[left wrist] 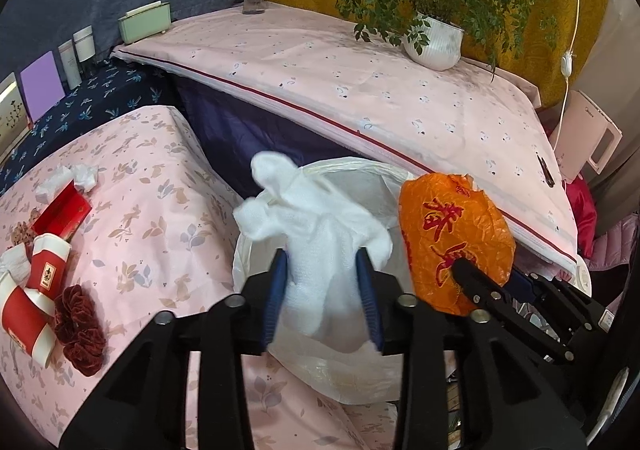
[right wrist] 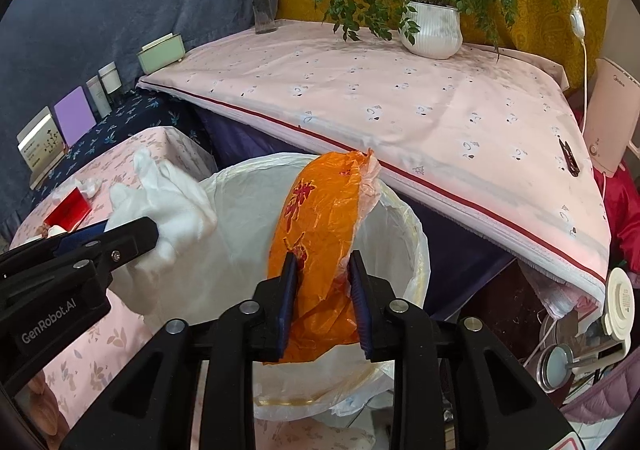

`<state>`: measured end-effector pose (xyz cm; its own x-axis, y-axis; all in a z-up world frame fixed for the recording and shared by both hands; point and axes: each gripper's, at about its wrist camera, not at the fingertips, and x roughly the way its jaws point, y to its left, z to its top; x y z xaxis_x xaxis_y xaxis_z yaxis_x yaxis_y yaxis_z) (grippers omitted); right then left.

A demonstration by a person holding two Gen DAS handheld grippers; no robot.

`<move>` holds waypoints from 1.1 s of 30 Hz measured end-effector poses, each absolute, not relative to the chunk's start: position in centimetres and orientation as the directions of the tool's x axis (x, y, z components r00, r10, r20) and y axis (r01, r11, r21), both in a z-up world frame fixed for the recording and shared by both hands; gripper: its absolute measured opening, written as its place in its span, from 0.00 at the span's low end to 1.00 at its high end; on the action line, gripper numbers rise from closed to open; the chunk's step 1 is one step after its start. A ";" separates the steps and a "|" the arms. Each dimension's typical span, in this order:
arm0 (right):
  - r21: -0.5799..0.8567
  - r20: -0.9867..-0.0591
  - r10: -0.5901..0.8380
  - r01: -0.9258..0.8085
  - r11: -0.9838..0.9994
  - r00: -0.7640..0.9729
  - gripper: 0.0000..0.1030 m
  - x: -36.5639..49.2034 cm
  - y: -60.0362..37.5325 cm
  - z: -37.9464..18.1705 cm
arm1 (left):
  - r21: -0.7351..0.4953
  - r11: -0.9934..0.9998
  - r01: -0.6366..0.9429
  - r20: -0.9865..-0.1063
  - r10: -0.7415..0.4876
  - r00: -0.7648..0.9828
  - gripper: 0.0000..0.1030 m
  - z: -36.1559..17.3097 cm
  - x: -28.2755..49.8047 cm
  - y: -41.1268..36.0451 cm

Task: Collect trash
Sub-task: 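Open both tools to drop the bag and glove into the bin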

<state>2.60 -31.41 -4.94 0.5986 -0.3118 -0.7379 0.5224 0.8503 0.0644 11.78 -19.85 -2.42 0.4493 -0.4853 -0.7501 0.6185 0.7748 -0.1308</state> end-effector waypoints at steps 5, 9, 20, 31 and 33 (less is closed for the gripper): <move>0.056 -0.732 -0.320 0.521 0.852 0.601 0.37 2.7 -31.1 -4.6 | -0.128 0.786 0.604 -0.735 -0.484 0.474 0.57 -2.0 11.8 -19.4; 0.052 -0.729 -0.322 0.518 0.854 0.604 0.38 2.8 -30.9 -4.3 | -0.124 0.793 0.597 -0.734 -0.478 0.483 0.57 -1.7 11.8 -19.0; 0.047 -0.706 -0.321 0.494 0.868 0.632 0.49 2.3 -29.0 -2.6 | -0.124 0.839 0.529 -0.722 -0.442 0.532 0.57 -0.9 11.4 -15.1; 0.040 -0.687 -0.273 0.410 0.911 0.674 0.54 3.0 -24.1 -1.1 | -0.109 0.908 0.404 -0.697 -0.360 0.620 0.64 0.2 11.1 -8.4; 0.039 -0.686 -0.262 0.394 0.918 0.679 0.54 3.2 -23.1 -0.9 | -0.109 0.921 0.375 -0.699 -0.339 0.630 0.65 0.2 11.2 -7.0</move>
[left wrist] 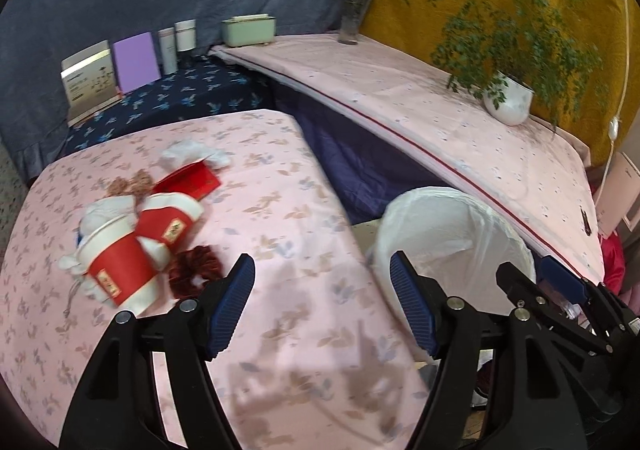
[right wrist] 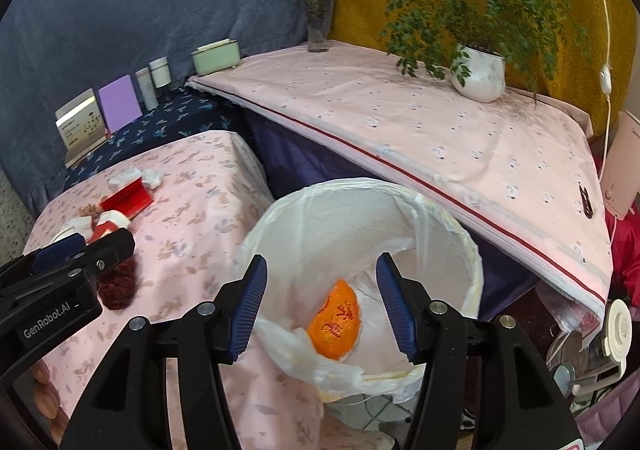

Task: Collect trash
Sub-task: 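Open both tools to drop the bag and glove into the bin, then move both tools back to the bed toward the cups and scrunchie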

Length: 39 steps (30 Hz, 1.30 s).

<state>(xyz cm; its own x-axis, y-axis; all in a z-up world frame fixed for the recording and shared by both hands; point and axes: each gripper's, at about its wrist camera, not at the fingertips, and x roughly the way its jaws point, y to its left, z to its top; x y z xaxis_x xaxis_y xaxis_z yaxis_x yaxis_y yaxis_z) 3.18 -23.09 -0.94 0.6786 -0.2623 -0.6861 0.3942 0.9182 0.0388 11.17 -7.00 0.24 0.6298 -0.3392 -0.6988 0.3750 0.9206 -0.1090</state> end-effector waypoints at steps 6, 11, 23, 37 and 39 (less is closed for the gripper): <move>0.045 -0.684 -0.221 0.343 0.938 0.695 0.54 4.0 -20.0 -0.4 | -0.110 0.954 0.280 -0.699 -0.274 0.660 0.66 0.2 11.5 -2.0; 0.042 -0.686 -0.192 0.301 0.953 0.702 0.54 4.8 -17.4 -0.1 | -0.107 0.973 0.204 -0.688 -0.221 0.691 0.74 0.4 11.5 1.9; 0.038 -0.703 -0.117 0.201 0.979 0.701 0.55 7.1 -11.4 -0.5 | -0.119 0.992 0.045 -0.711 -0.117 0.693 0.82 -0.9 11.9 9.7; 0.068 -0.764 -0.033 0.131 0.989 0.644 0.55 11.2 -7.3 -4.0 | -0.149 0.989 -0.027 -0.759 -0.097 0.643 0.89 -3.4 14.7 12.0; 0.068 -0.772 -0.027 0.125 0.990 0.635 0.55 11.9 -6.9 -4.6 | -0.148 0.989 -0.025 -0.764 -0.098 0.638 0.90 -3.8 15.3 11.7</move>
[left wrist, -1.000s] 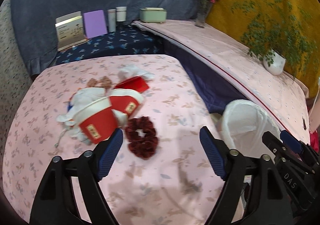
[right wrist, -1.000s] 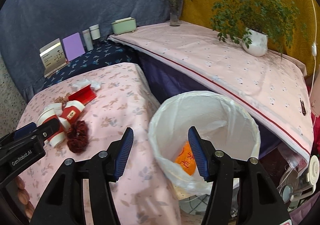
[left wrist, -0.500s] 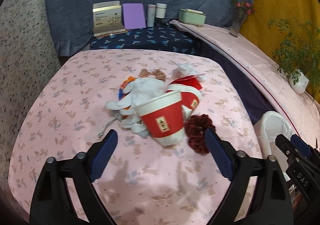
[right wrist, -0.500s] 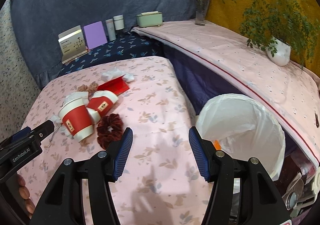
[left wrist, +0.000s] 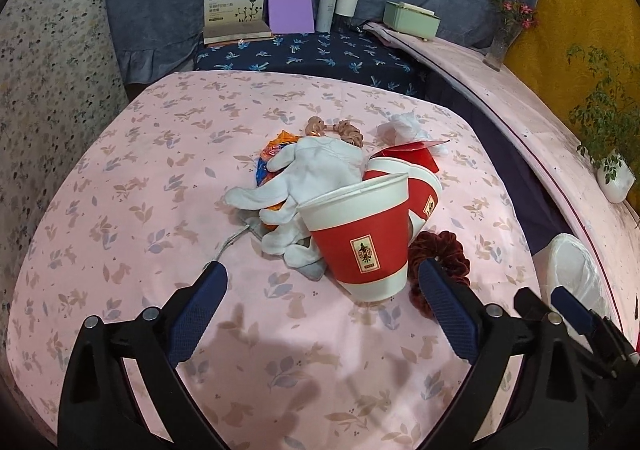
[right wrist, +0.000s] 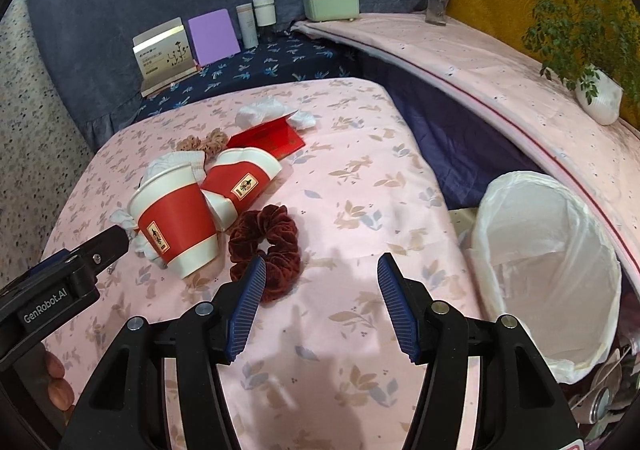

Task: Collect trash
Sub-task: 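Move both tools back to the bed toward the cups and scrunchie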

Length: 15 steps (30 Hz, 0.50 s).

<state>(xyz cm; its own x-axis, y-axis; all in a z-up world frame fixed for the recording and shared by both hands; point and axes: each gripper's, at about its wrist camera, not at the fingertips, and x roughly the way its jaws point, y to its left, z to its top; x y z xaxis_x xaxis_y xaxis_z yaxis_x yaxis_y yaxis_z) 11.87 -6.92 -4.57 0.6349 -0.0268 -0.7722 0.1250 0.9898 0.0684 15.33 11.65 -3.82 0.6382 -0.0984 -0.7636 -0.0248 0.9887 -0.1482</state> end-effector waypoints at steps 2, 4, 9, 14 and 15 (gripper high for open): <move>0.067 -0.781 -0.022 0.119 0.991 0.624 0.55 12.7 -6.7 -5.3 | -0.152 0.988 -0.025 -0.772 -0.103 0.627 0.91 -4.4 16.2 11.3; 0.066 -0.790 -0.019 0.115 0.991 0.613 0.55 13.5 -6.4 -6.0 | -0.154 0.988 -0.029 -0.781 -0.104 0.616 0.91 -4.9 17.0 11.0; 0.072 -0.809 -0.009 0.114 0.991 0.588 0.55 15.2 -6.0 -7.6 | -0.167 0.985 -0.038 -0.803 -0.113 0.586 0.91 -6.4 19.1 10.3; 0.075 -0.826 -0.001 0.111 0.991 0.564 0.55 16.6 -5.8 -9.0 | -0.181 0.982 -0.050 -0.819 -0.122 0.561 0.91 -7.8 20.7 10.1; 0.076 -0.829 0.001 0.111 0.991 0.559 0.55 16.9 -5.8 -9.3 | -0.182 0.982 -0.052 -0.821 -0.122 0.558 0.91 -8.0 20.9 10.1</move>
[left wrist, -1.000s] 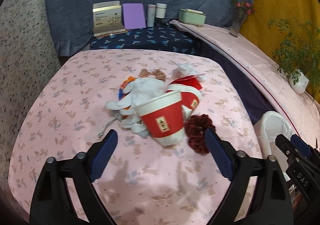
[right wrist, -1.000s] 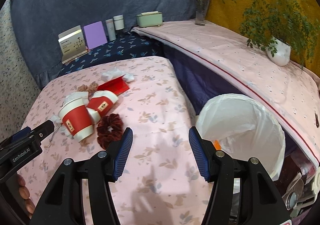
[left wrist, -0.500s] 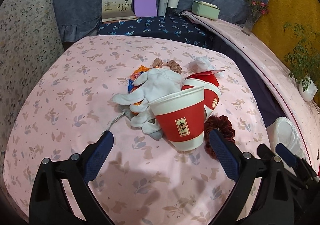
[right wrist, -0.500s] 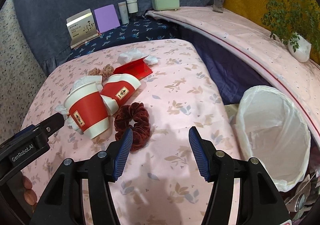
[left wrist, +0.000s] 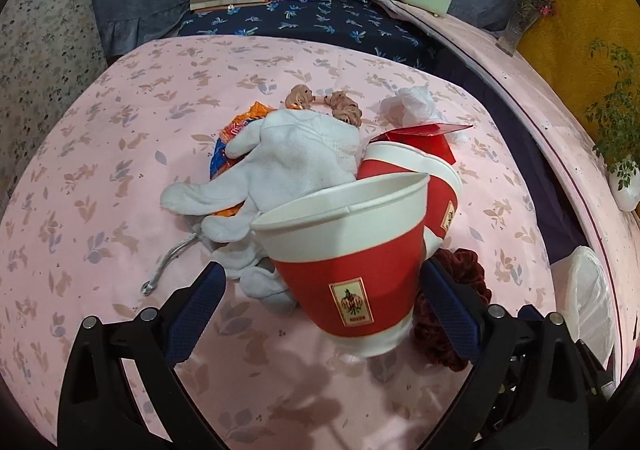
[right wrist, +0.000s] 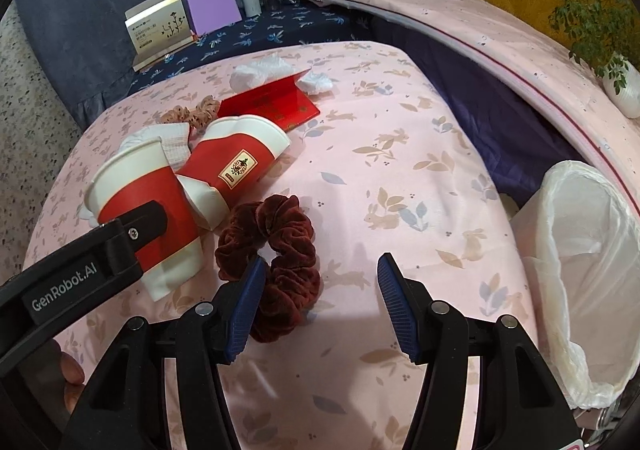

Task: Collect trash
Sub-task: 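Move both tools back to the bed toward the cups and scrunchie, then grasp the scrunchie with the right tool while the left tool grasps a red cup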

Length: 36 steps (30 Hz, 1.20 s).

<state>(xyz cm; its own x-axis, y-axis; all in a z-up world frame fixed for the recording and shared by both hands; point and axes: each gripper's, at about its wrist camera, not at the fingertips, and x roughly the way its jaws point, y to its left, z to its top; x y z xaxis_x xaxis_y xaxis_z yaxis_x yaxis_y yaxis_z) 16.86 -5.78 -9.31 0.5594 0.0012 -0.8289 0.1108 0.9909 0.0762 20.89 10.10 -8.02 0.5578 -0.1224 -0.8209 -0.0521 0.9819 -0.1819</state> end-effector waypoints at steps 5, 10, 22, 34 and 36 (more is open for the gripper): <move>0.081 -0.842 0.010 0.108 0.991 0.540 0.55 17.7 -5.5 -10.6 | -0.192 0.980 -0.050 -0.822 -0.133 0.553 0.89 -8.7 21.4 10.2; 0.091 -0.847 0.021 0.106 0.990 0.531 0.49 17.9 -5.4 -11.3 | -0.208 0.978 -0.023 -0.824 -0.163 0.543 0.72 -9.1 21.4 10.0; 0.095 -0.817 0.029 0.084 0.992 0.576 0.18 15.5 -5.4 -8.8 | -0.195 0.981 0.017 -0.764 -0.163 0.624 0.70 -5.3 18.3 9.6; 0.100 -0.730 -0.030 0.150 0.984 0.682 0.18 10.3 -9.6 -2.7 | -0.172 0.978 0.118 -0.702 -0.206 0.682 0.70 -0.4 13.8 5.5; 0.102 -0.718 -0.045 0.169 0.980 0.694 0.18 9.5 -10.7 -2.0 | -0.167 0.976 0.141 -0.693 -0.218 0.687 0.70 0.2 13.1 4.5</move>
